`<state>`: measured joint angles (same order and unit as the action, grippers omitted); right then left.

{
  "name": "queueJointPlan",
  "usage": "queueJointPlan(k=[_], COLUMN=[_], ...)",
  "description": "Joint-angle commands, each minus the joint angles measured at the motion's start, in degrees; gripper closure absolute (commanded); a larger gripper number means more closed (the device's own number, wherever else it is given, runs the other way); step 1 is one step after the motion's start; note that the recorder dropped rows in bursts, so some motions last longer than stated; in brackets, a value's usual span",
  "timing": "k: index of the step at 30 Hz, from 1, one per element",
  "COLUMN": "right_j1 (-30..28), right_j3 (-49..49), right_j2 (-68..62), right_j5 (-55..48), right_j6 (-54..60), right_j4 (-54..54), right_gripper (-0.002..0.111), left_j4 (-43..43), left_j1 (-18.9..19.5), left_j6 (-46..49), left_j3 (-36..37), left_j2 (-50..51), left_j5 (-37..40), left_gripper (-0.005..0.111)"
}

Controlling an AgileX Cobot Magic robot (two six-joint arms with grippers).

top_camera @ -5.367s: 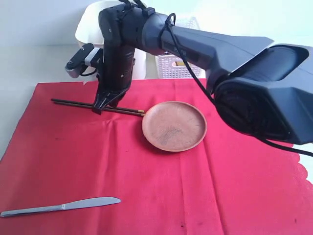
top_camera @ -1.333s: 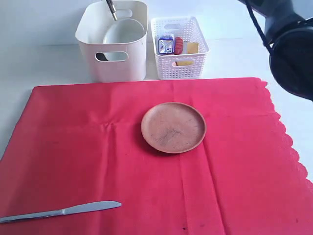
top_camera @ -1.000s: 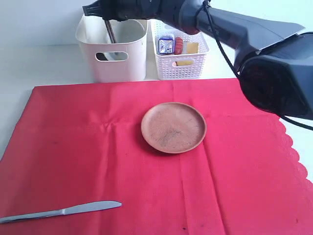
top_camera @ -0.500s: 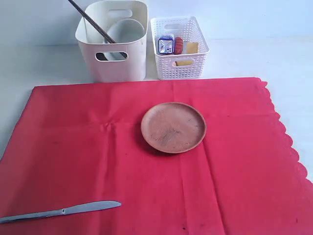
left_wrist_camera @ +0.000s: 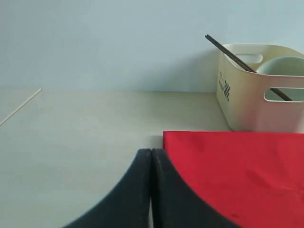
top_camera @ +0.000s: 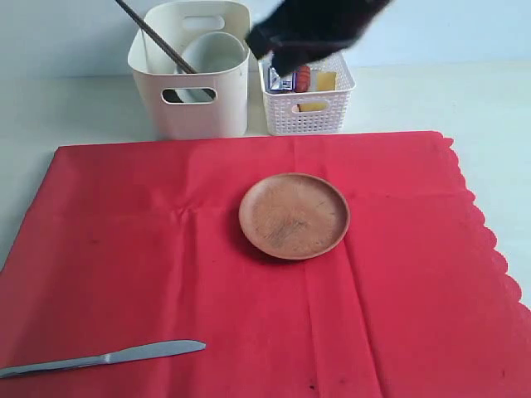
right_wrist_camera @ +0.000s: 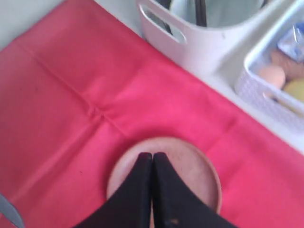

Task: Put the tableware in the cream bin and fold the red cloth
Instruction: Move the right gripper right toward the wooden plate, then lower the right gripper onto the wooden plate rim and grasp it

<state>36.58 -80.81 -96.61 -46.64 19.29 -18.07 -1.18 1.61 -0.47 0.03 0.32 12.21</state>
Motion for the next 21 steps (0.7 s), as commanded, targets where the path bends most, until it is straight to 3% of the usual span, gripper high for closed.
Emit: queueJointPlan(k=[1,7,12,21], right_j1=[-6.61,-14.73,-14.90,-14.90], right_j3=[14.00,19.30,19.30,19.03], right_j2=[0.51,-7.90,-15.40,-17.36], right_j5=[8.01,3.36,5.82,11.40], right_j6=[2.46,19.62,19.21,18.21], right_j4=[-4.20,-23.59,-24.78,-24.38], right_gripper=[0.108,0.108,0.104,0.052], left_j4=[0.12,0.12,0.12,0.12], left_j1=[0.11,0.11,0.11,0.11], left_j6=[0.15,0.15,0.15,0.15], left_j3=[-0.03,-0.03,-0.03,-0.03], left_j2=[-0.32,-0.32,-0.32,-0.32], left_j5=[-0.13,-0.13,-0.13,-0.13], left_gripper=[0.107,0.107,0.107,0.107])
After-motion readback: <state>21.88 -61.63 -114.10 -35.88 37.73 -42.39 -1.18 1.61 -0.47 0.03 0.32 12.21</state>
